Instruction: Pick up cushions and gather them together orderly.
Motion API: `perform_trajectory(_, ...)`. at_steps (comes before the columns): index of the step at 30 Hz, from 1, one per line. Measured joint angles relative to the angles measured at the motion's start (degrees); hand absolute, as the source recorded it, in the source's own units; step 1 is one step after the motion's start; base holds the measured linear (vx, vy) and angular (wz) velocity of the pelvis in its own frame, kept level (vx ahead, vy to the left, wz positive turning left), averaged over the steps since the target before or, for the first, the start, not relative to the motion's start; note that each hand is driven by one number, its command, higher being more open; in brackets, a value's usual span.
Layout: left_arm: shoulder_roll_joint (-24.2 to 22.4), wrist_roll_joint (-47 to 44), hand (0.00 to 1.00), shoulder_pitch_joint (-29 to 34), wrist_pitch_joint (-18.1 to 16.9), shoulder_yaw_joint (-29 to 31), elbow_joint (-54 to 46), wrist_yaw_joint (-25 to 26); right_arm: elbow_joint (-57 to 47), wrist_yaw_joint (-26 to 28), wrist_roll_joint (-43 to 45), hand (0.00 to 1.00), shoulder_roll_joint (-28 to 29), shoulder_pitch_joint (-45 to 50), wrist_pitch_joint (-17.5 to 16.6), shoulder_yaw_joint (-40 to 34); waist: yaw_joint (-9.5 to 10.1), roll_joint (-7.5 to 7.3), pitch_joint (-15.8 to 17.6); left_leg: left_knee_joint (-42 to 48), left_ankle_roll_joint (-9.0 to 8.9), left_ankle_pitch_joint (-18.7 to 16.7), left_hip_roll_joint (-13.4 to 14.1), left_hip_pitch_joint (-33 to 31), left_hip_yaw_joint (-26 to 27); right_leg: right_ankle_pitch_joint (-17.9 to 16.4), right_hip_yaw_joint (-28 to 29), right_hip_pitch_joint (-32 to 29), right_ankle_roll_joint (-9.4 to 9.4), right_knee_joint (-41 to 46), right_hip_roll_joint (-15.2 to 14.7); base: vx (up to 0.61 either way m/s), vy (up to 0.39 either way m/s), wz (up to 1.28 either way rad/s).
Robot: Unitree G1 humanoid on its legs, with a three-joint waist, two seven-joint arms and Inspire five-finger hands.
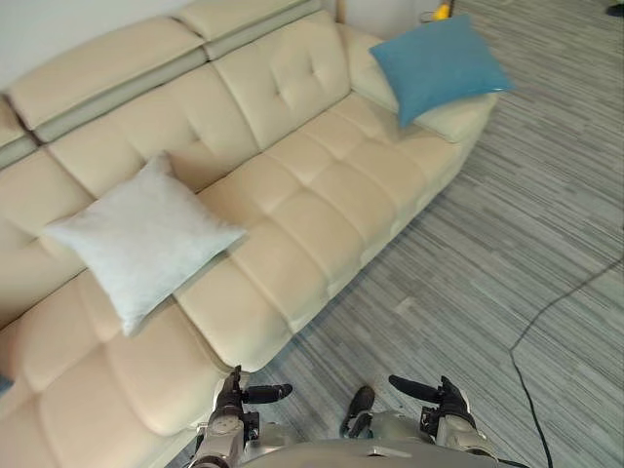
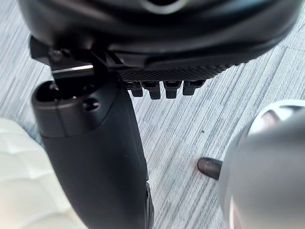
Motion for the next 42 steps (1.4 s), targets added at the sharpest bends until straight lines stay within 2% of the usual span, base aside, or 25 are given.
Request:
perform_trajectory(4,1.0,1.4,1.0,-0.4,-0.1,-1.6,0.2,-0.1,0.1,0.0,0.0,1.0,0.0,1.1,0.0,0.0,-0.11,-0.42,0.3,8.8,-0.01,0.0,3.7,-1.3,-0.5,-1.6,4.2,0.3,-0.17,-1.3,2.7,0.07,-0.145,-0.76)
perform_trajectory(6,0.7,1.2,1.0,-0.5,0.0,-1.4,0.2,-0.6,0.4,-0.4,0.1,1.0,-0.5,2.8,-0.1,0.1,-0.35,-0.51,0.7,23.1,2.58,1.4,8.7,-5.9,-4.1,-1.9,5.1,3.3,-0.61,-3.7,5.4,0.11,-0.299,-0.41)
perform_trajectory(7,0.7,1.2,1.0,-0.7,-0.1,-1.4,-0.5,-0.8,0.6,-1.1,0.7,1.0,-0.5,3.2,-0.1,0.1,-0.14,-0.61,1.2,33.3,6.92,4.7,11.4,-9.5,-7.5,-2.5,7.0,5.6,-1.47,-4.8,7.2,0.13,-0.254,-0.44)
perform_trajectory(8,0.7,1.3,1.0,-0.7,-0.2,-1.4,-0.7,-0.8,0.6,-1.3,0.7,1.0,-0.5,3.2,-0.1,0.2,-0.08,-0.88,1.4,36.4,6.85,4.7,11.7,-11.0,-9.0,-2.6,7.8,6.0,-1.71,-4.9,7.8,0.18,-0.239,-0.83)
perform_trajectory(9,0.8,1.3,1.0,-0.7,-0.5,-1.3,-1.7,-0.9,0.8,-1.4,0.7,1.0,-0.7,2.7,-0.5,0.1,-0.09,-0.67,1.9,42.4,4.86,1.4,9.6,-15.0,-13.7,-3.1,10.4,7.1,-2.56,-5.1,8.6,0.12,-0.1,-0.71)
perform_trajectory(11,0.9,1.1,1.0,-0.8,-0.7,-1.3,-3.2,-0.8,1.2,-1.7,0.7,1.0,-1.2,2.2,-0.7,0.0,0.21,-1.38,2.7,41.8,3.5,-1.5,5.1,-18.7,-17.8,-3.2,12.9,7.6,-2.89,-5.4,8.7,0.13,-0.091,-0.85)
perform_trajectory(12,0.8,1.1,1.0,-0.8,-0.7,-1.3,-4.6,-0.5,1.6,-2.2,0.7,1.0,-1.0,2.1,-0.6,-0.1,0.96,-1.35,3.1,36.8,3.2,-3.1,1.0,-21.4,-20.5,-3.3,15.5,8.1,-2.86,-5.8,8.9,0.12,-0.071,-0.89)
perform_trajectory(14,0.6,1.0,1.0,-1.1,-0.6,-1.0,-5.9,-0.4,1.5,-2.4,0.7,1.0,-0.7,2.1,-0.5,-0.6,1.64,-1.26,4.1,28.2,2.82,-3.4,-3.0,-22.9,-23.3,-3.4,17.8,9.2,-2.72,-6.3,9.3,0.15,-0.027,-0.9)
perform_trajectory(15,0.1,0.7,1.0,-1.1,-0.6,-0.6,-6.2,-0.1,1.4,-2.6,0.7,1.0,-0.4,2.1,-0.4,-1.1,2.27,-1.53,4.3,17.9,1.54,-2.5,-6.6,-23.8,-26.8,-3.9,20.2,9.5,-2.26,-6.3,9.5,0.18,0.004,-0.87)
perform_trajectory(17,-0.1,0.3,1.0,-1.3,-0.7,-0.4,-6.2,-0.1,1.3,-2.6,0.7,1.0,-0.2,2.0,-0.3,-1.1,3.16,-1.27,4.2,8.6,0.93,0.1,-9.8,-24.4,-31.0,-4.5,23.4,9.8,-2.14,-6.3,9.7,0.21,0.032,-0.79)
perform_trajectory(19,0.0,0.0,1.0,-1.2,-0.6,-0.1,-6.1,0.2,1.1,-2.6,0.7,1.0,0.0,1.7,-0.3,-1.2,4.07,-1.14,4.3,1.2,1.32,4.2,-11.4,-24.3,-34.1,-5.7,27.2,11.3,-1.37,-6.5,10.6,0.29,0.046,-1.02)
perform_trajectory(22,0.2,0.0,1.0,-0.2,-0.5,1.2,-6.0,0.3,-0.2,-2.7,0.7,1.0,0.8,2.6,-0.2,-1.2,4.82,-0.81,2.7,3.7,3.34,9.7,-11.3,-23.3,-34.4,-9.9,32.2,12.5,-0.23,-3.2,11.1,0.44,0.071,-0.97)
perform_trajectory(23,0.6,-0.1,1.0,0.1,-0.5,1.7,-6.1,0.3,-1.7,-2.7,0.5,1.0,1.7,3.6,-0.3,-1.2,4.96,-1.72,2.1,5.1,3.27,10.7,-11.2,-22.7,-32.8,-13.0,33.8,11.9,0.72,0.5,10.3,0.49,0.077,-0.84)
perform_trajectory(25,1.5,0.0,1.0,0.6,-0.1,1.6,-5.8,0.3,-2.7,-2.5,0.1,1.0,2.8,4.7,-0.6,-1.1,5.52,-3.82,0.5,6.9,4.37,7.1,-11.5,-21.1,-28.6,-17.9,35.8,8.1,6.36,11.3,7.9,0.5,0.085,-0.96)
perform_trajectory(26,1.7,0.0,1.0,0.7,0.0,1.6,-5.2,0.3,-2.5,-2.3,0.0,1.0,3.1,4.7,-0.5,-1.1,5.54,-4.22,0.3,8.1,5.8,5.5,-11.4,-18.2,-25.7,-18.8,34.7,6.0,12.04,21.0,5.9,0.45,0.087,-0.87)
perform_trajectory(28,2.2,0.0,1.0,1.1,-0.1,1.2,-5.1,0.3,-2.6,-2.1,-0.1,1.0,3.2,4.6,-0.4,-1.1,5.44,-4.02,0.3,8.7,7.26,3.5,-11.3,-14.8,-24.9,-16.6,31.8,2.8,16.38,32.2,3.9,0.43,0.092,-0.66)
perform_trajectory(30,2.3,0.0,1.0,1.2,0.0,0.7,-4.5,0.3,-2.5,-1.7,-0.7,1.0,2.6,3.9,-0.4,-1.0,4.87,-3.47,0.7,8.2,6.97,0.5,-10.6,-9.7,-24.9,-18.0,24.9,-0.5,13.33,44.0,-0.4,0.45,0.038,-0.39)
perform_trajectory(31,2.5,0.0,1.0,1.2,0.0,0.5,-3.8,0.3,-2.4,-1.5,-1.3,1.0,2.2,3.6,-0.4,-0.8,4.58,-3.12,1.1,6.9,7.04,0.0,-9.6,-6.0,-24.7,-20.0,20.2,-1.2,9.0,45.0,-3.2,0.46,-0.043,-0.12)
perform_trajectory(32,2.5,0.0,1.0,1.5,0.0,0.0,-3.6,0.5,-2.4,-1.2,-2.2,1.0,1.9,3.3,-0.4,-0.3,4.34,-2.16,1.5,5.2,7.03,0.0,-7.7,-3.2,-24.7,-21.1,17.0,-2.2,7.01,42.3,-4.3,0.46,-0.073,-0.11)
perform_trajectory(34,2.8,0.0,1.0,1.8,0.0,-0.3,-3.6,0.5,-2.3,-1.1,-2.3,1.0,1.8,2.6,-0.5,0.3,4.12,-2.0,1.6,3.6,6.83,-0.1,-5.4,-1.0,-24.6,-21.1,15.6,-4.5,7.05,36.1,-4.4,0.29,-0.115,-0.05)
perform_trajectory(35,3.2,0.0,1.0,2.3,0.0,-0.3,-3.6,0.6,-2.3,-1.0,-2.3,1.0,1.9,2.3,-0.6,0.7,3.97,-2.35,1.7,2.8,5.76,-0.6,-4.0,0.3,-24.5,-19.6,15.7,-6.5,7.82,29.7,-4.5,0.46,-0.283,-0.08)
perform_trajectory(36,3.8,0.0,1.0,3.3,0.0,-0.3,-3.6,0.6,-2.1,-1.0,-2.5,1.0,1.8,2.2,-0.6,0.9,3.8,-3.58,1.6,2.2,2.39,-2.2,-3.9,1.8,-24.2,-12.4,16.6,-7.6,7.64,19.6,-4.9,0.48,-0.303,-0.09)
perform_trajectory(37,4.1,-0.2,1.0,3.6,0.1,0.0,-3.3,0.4,-1.4,-1.0,-2.5,1.0,1.6,2.2,-0.7,1.2,3.63,-4.04,1.6,2.3,1.06,-3.0,-3.6,2.6,-24.3,-7.4,16.4,-7.7,3.6,19.5,-5.0,0.41,-0.295,-0.29)
perform_trajectory(40,2.7,0.3,1.0,3.3,0.8,-0.4,-0.2,0.4,1.6,-1.2,-2.1,1.0,-1.3,1.5,-0.8,-0.4,2.83,-0.3,1.4,7.3,0.75,-0.8,1.0,0.6,-28.0,-11.7,16.1,-6.2,0.96,18.4,0.8,0.44,-0.422,-0.25)
perform_trajectory(42,2.8,0.3,1.0,2.3,0.8,-0.2,-1.0,0.3,1.6,-1.8,-2.1,1.0,-1.3,2.3,-0.9,-1.0,2.35,-0.24,2.5,28.8,0.73,0.4,3.3,-9.3,-31.2,-11.6,12.7,1.3,0.63,12.5,2.4,0.41,-0.407,0.65)
